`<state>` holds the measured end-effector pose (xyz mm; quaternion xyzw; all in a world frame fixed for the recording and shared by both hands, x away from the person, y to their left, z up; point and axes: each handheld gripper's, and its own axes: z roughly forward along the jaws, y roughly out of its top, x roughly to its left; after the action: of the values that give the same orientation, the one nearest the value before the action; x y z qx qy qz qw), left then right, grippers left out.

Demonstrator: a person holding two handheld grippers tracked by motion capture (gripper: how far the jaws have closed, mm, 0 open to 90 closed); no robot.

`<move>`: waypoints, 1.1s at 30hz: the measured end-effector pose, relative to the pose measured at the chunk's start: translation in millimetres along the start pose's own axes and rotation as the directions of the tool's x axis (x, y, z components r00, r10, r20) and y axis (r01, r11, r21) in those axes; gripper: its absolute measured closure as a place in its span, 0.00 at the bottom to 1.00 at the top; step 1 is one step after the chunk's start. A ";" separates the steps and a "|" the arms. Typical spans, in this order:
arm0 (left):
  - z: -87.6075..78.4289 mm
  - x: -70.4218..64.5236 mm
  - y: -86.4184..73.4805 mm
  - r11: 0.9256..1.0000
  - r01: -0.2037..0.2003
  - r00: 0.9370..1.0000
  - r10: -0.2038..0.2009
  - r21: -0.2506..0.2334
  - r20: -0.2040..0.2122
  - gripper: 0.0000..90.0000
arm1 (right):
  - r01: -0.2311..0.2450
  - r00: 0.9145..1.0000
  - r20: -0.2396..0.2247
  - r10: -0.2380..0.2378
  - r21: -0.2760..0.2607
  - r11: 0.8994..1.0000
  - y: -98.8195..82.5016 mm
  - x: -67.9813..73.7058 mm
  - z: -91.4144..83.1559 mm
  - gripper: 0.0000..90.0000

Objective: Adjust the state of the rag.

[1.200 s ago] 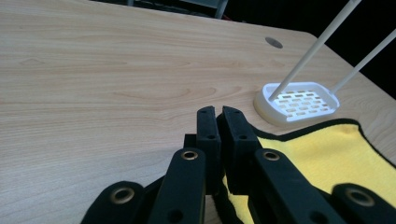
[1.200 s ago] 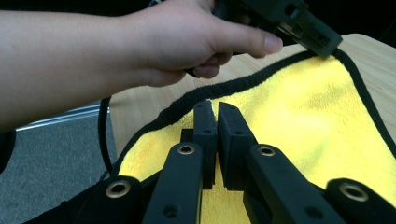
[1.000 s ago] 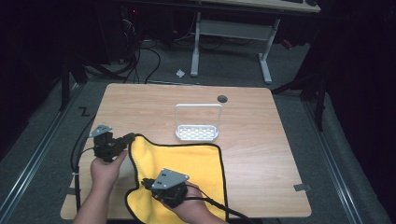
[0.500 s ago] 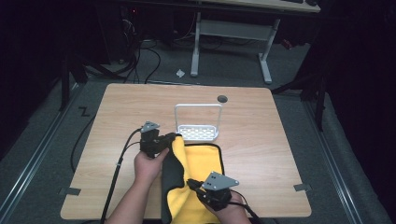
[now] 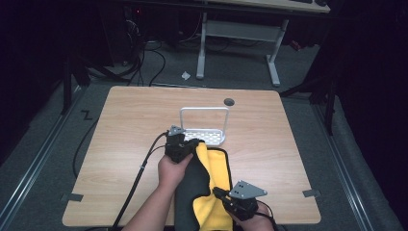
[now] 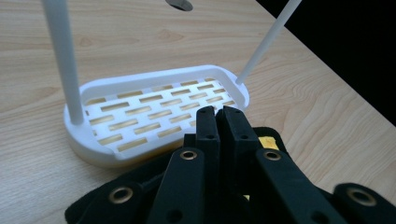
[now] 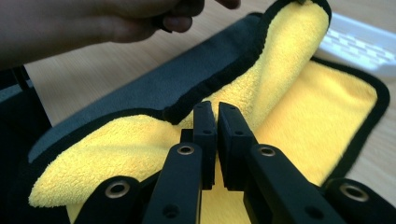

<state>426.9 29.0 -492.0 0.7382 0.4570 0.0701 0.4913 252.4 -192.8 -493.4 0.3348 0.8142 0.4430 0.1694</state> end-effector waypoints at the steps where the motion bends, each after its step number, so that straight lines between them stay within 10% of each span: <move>1: 2.2 -0.4 -1.3 1.000 -0.005 1.000 0.005 0.006 -0.001 0.95 | -0.005 1.000 0.002 0.005 0.006 1.000 -1.8 -0.9 -0.5 0.97; 15: 10.1 -21.2 4.9 1.000 -0.029 0.997 0.029 -0.005 0.065 0.94 | -0.063 0.997 0.032 0.064 -0.032 0.997 -13.4 -12.8 -23.2 0.95; 21: 16.4 -23.0 1.0 0.999 -0.032 0.992 0.031 0.004 0.121 0.67 | -0.122 0.990 0.058 0.126 -0.064 0.990 -19.4 -26.6 -30.8 0.80; 33: -12.8 -4.1 -21.8 0.999 -0.052 0.995 0.050 0.014 0.088 0.64 | -0.126 0.988 0.078 0.130 -0.050 0.991 -20.2 -32.6 -24.0 0.79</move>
<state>404.3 36.6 -501.3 0.7559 0.4166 0.0464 0.5029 254.1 -237.8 -497.8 0.4001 0.7735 0.4571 0.1809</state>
